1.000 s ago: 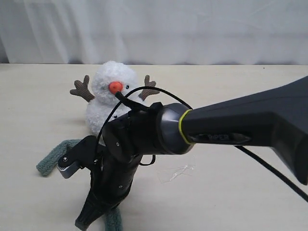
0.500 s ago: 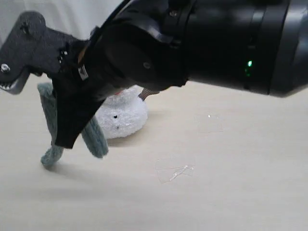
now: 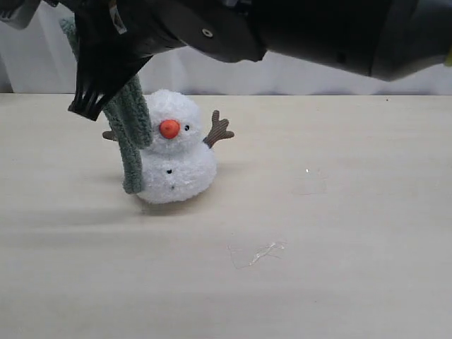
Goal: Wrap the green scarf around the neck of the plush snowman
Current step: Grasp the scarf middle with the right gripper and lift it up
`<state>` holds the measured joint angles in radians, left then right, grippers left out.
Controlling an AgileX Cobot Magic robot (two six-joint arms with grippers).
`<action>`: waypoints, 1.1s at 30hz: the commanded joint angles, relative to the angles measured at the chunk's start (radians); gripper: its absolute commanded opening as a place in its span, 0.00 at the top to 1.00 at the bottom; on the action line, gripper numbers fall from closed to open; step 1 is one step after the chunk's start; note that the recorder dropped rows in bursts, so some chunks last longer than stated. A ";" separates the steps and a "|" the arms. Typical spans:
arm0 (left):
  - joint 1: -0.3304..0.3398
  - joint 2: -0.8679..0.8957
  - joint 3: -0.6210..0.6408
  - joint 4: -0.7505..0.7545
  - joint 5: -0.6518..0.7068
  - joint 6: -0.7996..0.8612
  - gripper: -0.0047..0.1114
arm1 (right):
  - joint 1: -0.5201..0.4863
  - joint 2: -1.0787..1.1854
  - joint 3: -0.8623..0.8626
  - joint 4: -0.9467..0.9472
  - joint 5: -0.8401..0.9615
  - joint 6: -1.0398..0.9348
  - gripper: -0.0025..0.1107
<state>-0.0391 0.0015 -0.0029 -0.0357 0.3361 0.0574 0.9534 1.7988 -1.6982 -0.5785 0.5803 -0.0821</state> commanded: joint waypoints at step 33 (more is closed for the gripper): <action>-0.008 -0.002 0.003 -0.002 -0.013 -0.005 0.86 | -0.116 0.123 -0.011 -0.535 -0.006 -0.075 0.94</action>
<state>-0.0391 0.0015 -0.0029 -0.0357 0.3361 0.0574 0.8430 1.9109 -1.7069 -1.1085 0.5280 -0.0986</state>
